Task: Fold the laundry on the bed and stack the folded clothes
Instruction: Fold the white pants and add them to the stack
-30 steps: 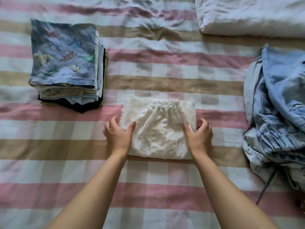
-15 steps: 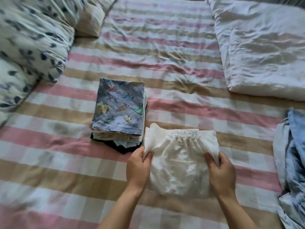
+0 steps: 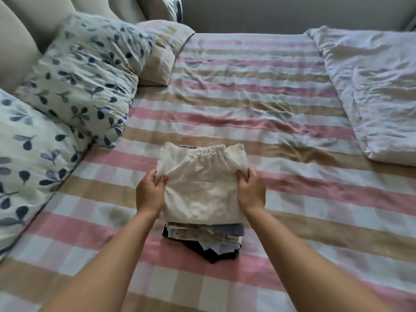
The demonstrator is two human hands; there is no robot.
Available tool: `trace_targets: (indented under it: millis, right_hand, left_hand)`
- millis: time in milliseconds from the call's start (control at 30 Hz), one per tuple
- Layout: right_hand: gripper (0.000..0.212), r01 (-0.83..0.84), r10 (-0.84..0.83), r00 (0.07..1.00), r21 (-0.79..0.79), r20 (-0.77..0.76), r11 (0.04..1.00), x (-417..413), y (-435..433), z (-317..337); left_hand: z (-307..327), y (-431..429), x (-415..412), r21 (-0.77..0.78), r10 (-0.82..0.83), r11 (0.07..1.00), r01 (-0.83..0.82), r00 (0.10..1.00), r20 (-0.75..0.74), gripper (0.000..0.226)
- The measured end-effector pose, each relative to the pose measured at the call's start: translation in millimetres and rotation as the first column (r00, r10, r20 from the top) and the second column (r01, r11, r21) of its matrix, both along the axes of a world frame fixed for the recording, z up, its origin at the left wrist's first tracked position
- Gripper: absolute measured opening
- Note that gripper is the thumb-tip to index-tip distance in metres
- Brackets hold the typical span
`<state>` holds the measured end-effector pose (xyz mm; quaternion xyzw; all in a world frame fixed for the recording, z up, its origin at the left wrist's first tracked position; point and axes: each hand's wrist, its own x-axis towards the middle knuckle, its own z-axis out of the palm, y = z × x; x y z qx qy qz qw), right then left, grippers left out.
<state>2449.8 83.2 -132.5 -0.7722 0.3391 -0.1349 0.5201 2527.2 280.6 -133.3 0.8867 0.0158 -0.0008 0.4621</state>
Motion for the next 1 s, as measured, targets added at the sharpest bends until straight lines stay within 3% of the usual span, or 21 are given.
trace_targets:
  millis: [67, 133, 200, 233, 267, 333, 400, 500, 567, 633, 733, 800, 867, 1000]
  right_hand:
    - [0.013, 0.026, -0.026, 0.994, 0.000, -0.111, 1.000, 3, 2, -16]
    - [0.022, 0.068, -0.070, 0.984, -0.019, -0.161, 0.998, 0, 1, -24]
    - [0.042, 0.032, -0.060, 0.993, -0.247, -0.105, 0.968, -6, 3, -28]
    - [0.051, -0.047, 0.015, 0.997, -0.420, -0.080, 0.906, -10, 5, -29]
    - [0.057, -0.166, 0.125, 0.986, -0.551, -0.112, 0.818, -14, 7, -31]
    - [0.058, -0.431, 0.317, 0.902, -0.593, -0.293, 0.680, -16, 9, -35]
    - [0.053, -0.590, 0.372, 0.790, -0.442, -0.487, 0.675, -15, 9, -41]
    - [0.052, -0.705, 0.407, 0.651, -0.312, -0.641, 0.637, -10, 4, -37]
    - [0.052, -0.735, 0.442, 0.625, -0.295, -0.643, 0.610, -14, 0, -28]
    - [0.049, -0.704, 0.459, 0.679, -0.330, -0.574, 0.629, -29, -8, -14]
    - [0.037, -0.631, 0.426, 0.766, -0.441, -0.481, 0.638, -71, -24, 9]
    - [0.032, -0.668, 0.422, 0.733, -0.444, -0.534, 0.598, -107, -39, 23]
    - [0.030, -0.713, 0.416, 0.672, -0.384, -0.613, 0.586, -144, -56, 32]
    - [0.030, -0.734, 0.421, 0.615, -0.288, -0.667, 0.615, -225, -89, 37]
  left_hand:
    - [-14, 1, 0, 0.044, 0.001, 0.999, 0.002, 0.997, -0.079, 0.026]
    - [-18, -3, -8, 0.194, 0.033, 0.980, -0.034, 0.999, 0.009, 0.039]
    - [-14, -14, -21, 0.389, -0.131, 0.921, -0.007, 0.936, 0.327, 0.053]
    - [-13, -23, -28, 0.461, -0.285, 0.885, 0.065, 0.859, 0.425, 0.053]
    - [-12, -33, -31, 0.531, -0.440, 0.829, 0.178, 0.793, 0.421, 0.052]
    - [-15, -52, -30, 0.634, -0.591, 0.695, 0.339, 0.772, 0.236, 0.052]
    - [-28, -60, -23, 0.685, -0.559, 0.606, 0.405, 0.829, 0.004, 0.055]
    - [-39, -59, -14, 0.689, -0.521, 0.520, 0.506, 0.826, -0.214, 0.055]
    - [-34, -59, -14, 0.667, -0.514, 0.514, 0.539, 0.816, -0.263, 0.056]
    - [-22, -62, -22, 0.656, -0.486, 0.547, 0.520, 0.836, -0.257, 0.057]
    - [5, -67, -53, 0.627, -0.486, 0.640, 0.444, 0.866, -0.118, 0.052]
    - [25, -72, -87, 0.595, -0.544, 0.654, 0.468, 0.837, -0.060, 0.043]
    - [42, -80, -122, 0.601, -0.604, 0.582, 0.548, 0.786, -0.133, 0.038]
    - [57, -111, -199, 0.601, -0.684, 0.348, 0.720, 0.633, -0.363, 0.037]
